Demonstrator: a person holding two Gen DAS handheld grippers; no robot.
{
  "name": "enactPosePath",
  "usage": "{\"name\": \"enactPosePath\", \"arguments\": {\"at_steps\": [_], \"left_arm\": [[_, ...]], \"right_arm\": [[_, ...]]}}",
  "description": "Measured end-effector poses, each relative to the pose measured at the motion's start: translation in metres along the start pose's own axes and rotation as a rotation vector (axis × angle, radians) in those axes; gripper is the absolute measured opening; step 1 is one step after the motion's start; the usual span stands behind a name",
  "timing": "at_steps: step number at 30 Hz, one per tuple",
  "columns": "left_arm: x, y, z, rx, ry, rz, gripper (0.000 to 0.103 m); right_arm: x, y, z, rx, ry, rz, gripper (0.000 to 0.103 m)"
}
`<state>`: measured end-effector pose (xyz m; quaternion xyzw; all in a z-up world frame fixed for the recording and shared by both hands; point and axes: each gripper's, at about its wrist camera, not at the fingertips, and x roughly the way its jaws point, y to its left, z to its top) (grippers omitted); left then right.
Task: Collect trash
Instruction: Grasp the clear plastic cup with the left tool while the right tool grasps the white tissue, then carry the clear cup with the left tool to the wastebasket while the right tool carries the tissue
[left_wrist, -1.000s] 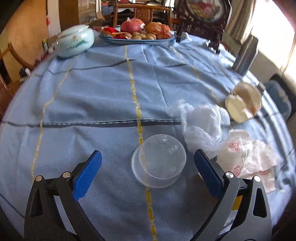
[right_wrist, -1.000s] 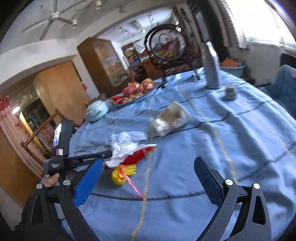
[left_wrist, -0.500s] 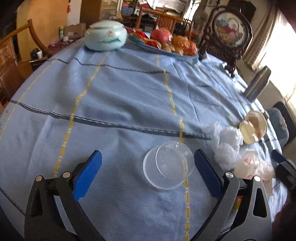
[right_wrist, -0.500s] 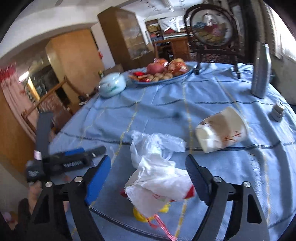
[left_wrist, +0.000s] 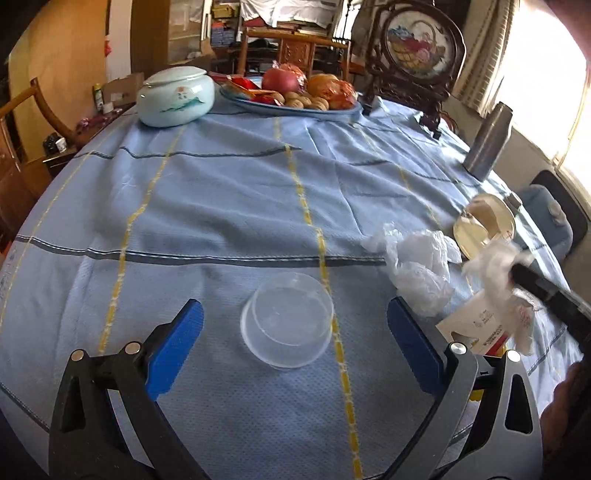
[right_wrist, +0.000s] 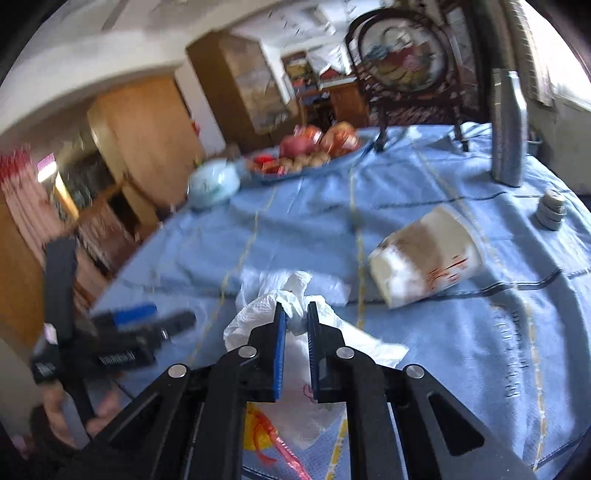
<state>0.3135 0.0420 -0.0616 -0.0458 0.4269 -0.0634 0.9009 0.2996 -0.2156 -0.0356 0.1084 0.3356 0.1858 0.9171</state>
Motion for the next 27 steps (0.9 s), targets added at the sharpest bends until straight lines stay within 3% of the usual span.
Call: {"name": "enactPosePath", "arguments": {"at_steps": [2,4,5,6,7,20,24,27], "left_arm": [[0.004,-0.001,0.000,0.001,0.019,-0.012,0.091],[0.009,-0.001,0.000,0.002,0.050,-0.038,0.069],[0.011,-0.001,0.000,0.003,0.057,-0.038,0.067],[0.011,-0.001,0.000,0.002,0.053,-0.041,0.058],[0.012,-0.002,-0.001,0.001,0.057,-0.064,0.054],[-0.021,0.003,0.002,-0.035,-0.070,-0.076,0.054],[-0.059,0.000,0.001,-0.037,-0.111,-0.100,0.054],[-0.092,-0.002,-0.006,-0.021,-0.156,-0.073,0.054]], "right_arm": [[-0.005,-0.007,0.002,0.032,-0.025,-0.001,0.012],[-0.008,-0.012,0.002,0.055,-0.027,0.013,0.012],[-0.008,-0.013,0.001,0.061,-0.025,0.015,0.012],[-0.008,-0.014,0.001,0.061,-0.023,0.016,0.012],[-0.007,-0.014,0.002,0.061,-0.024,0.015,0.012],[-0.010,-0.018,0.003,0.078,-0.061,0.007,0.012],[-0.018,-0.018,0.004,0.081,-0.095,0.045,0.012],[-0.027,-0.011,0.003,0.049,-0.137,0.049,0.012]]}}
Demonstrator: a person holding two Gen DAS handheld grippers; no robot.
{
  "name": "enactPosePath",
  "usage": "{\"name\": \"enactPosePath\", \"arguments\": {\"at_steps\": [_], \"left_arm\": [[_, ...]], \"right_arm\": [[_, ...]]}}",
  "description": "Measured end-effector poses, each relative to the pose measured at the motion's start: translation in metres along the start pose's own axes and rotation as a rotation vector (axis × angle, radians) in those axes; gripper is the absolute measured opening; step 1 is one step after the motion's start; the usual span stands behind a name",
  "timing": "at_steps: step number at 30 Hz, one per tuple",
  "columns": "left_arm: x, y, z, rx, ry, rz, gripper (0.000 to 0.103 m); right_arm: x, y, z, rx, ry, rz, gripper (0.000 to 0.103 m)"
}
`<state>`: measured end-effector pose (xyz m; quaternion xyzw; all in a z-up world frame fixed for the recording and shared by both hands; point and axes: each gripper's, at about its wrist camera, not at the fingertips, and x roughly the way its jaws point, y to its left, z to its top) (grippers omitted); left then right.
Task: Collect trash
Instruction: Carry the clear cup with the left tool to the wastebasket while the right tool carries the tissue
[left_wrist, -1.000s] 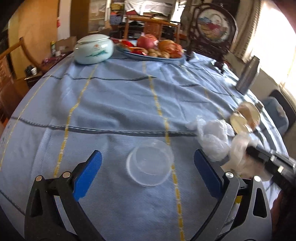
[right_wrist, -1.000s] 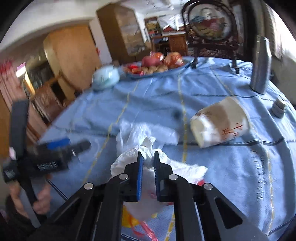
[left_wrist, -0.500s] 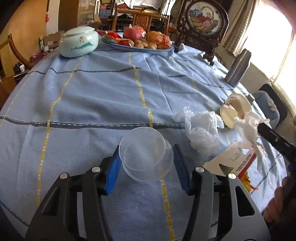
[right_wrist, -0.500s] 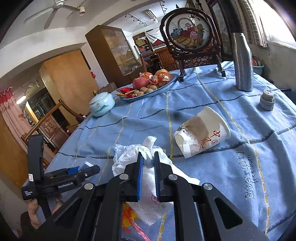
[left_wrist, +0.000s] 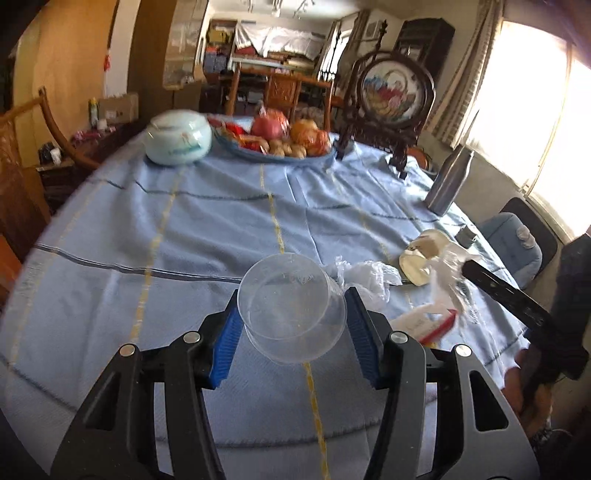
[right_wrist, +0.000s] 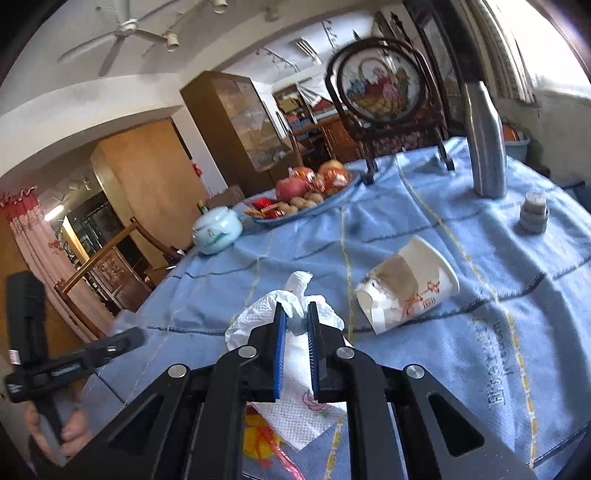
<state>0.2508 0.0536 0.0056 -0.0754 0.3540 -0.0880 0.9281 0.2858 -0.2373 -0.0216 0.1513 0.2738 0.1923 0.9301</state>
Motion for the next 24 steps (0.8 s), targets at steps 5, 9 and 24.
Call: {"name": "enactPosePath", "arguments": {"at_steps": [5,9,24], "left_arm": [[-0.050,0.005,-0.010,0.014,-0.053,0.048,0.054],[-0.089,0.022,-0.023,-0.012,-0.090,0.065,0.054],[-0.189,0.103,-0.106,-0.125,-0.131,0.211,0.054]], "right_arm": [[-0.009,0.010,-0.001,-0.003,-0.001,0.065,0.012],[-0.029,0.029,-0.008,-0.011,-0.006,0.089,0.012],[-0.108,0.129,-0.043,-0.152,-0.070,0.215,0.013]]}}
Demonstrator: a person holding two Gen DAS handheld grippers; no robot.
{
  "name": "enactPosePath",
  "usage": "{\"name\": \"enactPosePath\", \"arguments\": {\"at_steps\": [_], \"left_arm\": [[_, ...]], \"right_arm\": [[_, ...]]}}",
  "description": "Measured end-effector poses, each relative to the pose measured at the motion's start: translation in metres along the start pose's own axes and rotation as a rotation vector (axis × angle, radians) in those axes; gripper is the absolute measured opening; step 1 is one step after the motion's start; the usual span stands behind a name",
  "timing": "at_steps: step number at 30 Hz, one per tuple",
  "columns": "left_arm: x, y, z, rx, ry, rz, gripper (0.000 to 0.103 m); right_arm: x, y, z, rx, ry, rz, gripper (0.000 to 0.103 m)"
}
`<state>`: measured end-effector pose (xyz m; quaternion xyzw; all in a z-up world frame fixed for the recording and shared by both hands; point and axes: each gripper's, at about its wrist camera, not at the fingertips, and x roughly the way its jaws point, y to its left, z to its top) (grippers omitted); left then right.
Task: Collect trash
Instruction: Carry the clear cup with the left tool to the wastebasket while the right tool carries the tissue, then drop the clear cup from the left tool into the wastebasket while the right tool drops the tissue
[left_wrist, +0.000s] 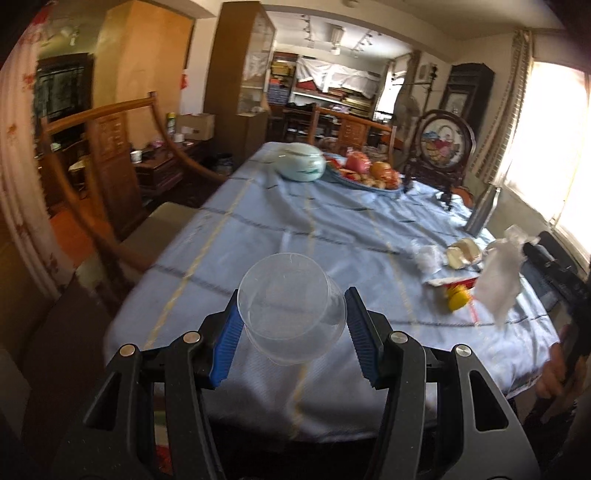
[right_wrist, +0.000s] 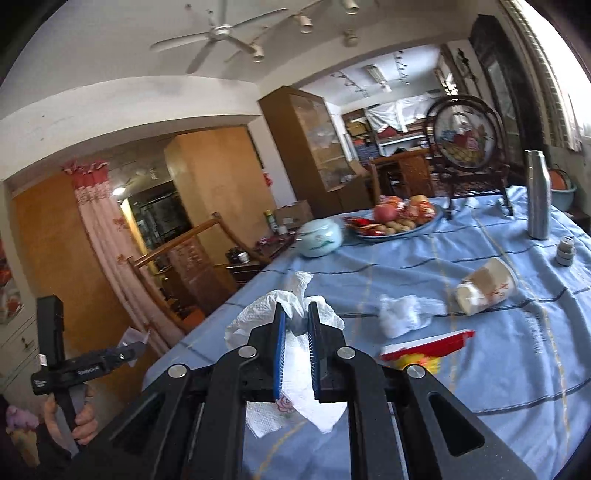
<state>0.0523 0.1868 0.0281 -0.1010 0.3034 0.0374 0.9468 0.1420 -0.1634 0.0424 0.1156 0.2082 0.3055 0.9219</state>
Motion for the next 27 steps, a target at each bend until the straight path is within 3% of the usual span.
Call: {"name": "enactPosePath", "arguments": {"at_steps": [12,23,27], "left_arm": [[-0.030,0.108,-0.065,-0.135,0.058,0.160,0.054],[-0.022,0.179,-0.140,-0.273,0.174,0.212,0.055],[-0.019,0.198,-0.155,-0.333,0.187,0.213,0.069]], "right_arm": [[0.014,0.089,-0.015,-0.104,0.076,0.128,0.014],[0.060,0.191,-0.045,-0.214,0.247,0.285,0.014],[0.080,0.224,-0.058,-0.248,0.309,0.328,0.014]]}}
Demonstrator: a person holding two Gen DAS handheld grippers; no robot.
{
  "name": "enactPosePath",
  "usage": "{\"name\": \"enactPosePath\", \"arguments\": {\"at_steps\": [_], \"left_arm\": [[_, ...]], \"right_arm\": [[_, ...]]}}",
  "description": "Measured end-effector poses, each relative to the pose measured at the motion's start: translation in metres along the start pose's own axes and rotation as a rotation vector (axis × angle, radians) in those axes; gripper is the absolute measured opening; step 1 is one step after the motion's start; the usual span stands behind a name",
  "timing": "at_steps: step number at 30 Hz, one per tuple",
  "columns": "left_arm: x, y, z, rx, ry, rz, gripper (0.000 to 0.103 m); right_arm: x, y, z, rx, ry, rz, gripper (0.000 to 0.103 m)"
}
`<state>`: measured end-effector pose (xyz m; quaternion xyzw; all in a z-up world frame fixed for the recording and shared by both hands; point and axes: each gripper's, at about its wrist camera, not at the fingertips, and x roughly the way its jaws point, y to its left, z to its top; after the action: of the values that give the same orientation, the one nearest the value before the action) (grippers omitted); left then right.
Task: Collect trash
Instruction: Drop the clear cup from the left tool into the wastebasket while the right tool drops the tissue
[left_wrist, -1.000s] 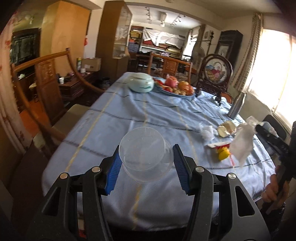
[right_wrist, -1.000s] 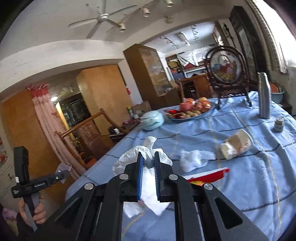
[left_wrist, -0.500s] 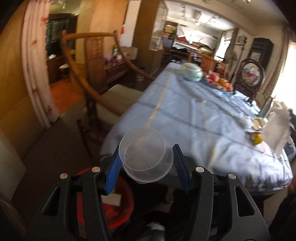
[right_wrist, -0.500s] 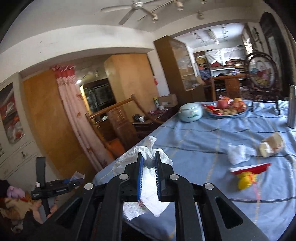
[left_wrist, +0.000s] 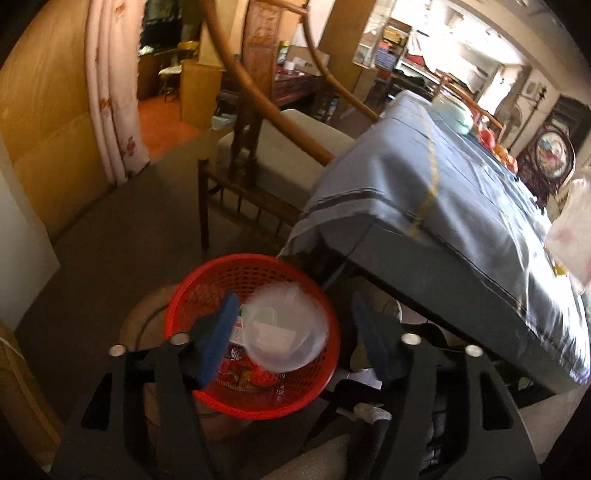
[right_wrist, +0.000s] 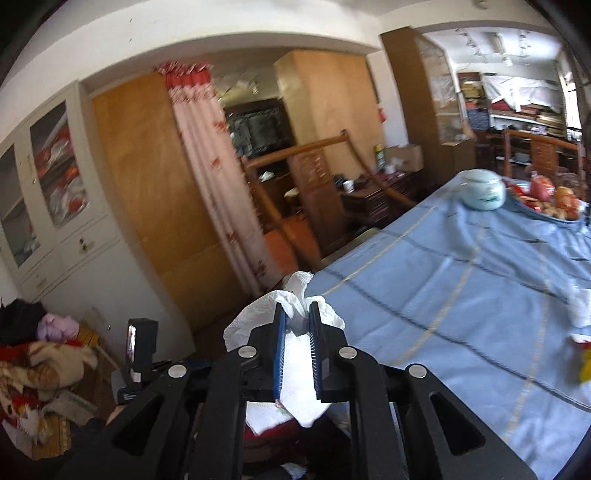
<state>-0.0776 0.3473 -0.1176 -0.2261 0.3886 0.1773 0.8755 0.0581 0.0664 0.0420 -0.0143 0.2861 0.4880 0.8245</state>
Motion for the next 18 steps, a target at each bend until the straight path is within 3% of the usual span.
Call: {"name": "enactPosePath", "arguments": {"at_steps": [4,18], "left_arm": [[-0.007,0.017,0.002,-0.044,-0.031,0.005,0.080],[-0.014,0.029,0.003,-0.059,-0.061,0.060,0.082]], "right_arm": [[0.020,0.019,-0.003,-0.023,0.039,0.028,0.014],[0.071,0.038,-0.017,-0.056,0.153,0.080,0.014]]}}
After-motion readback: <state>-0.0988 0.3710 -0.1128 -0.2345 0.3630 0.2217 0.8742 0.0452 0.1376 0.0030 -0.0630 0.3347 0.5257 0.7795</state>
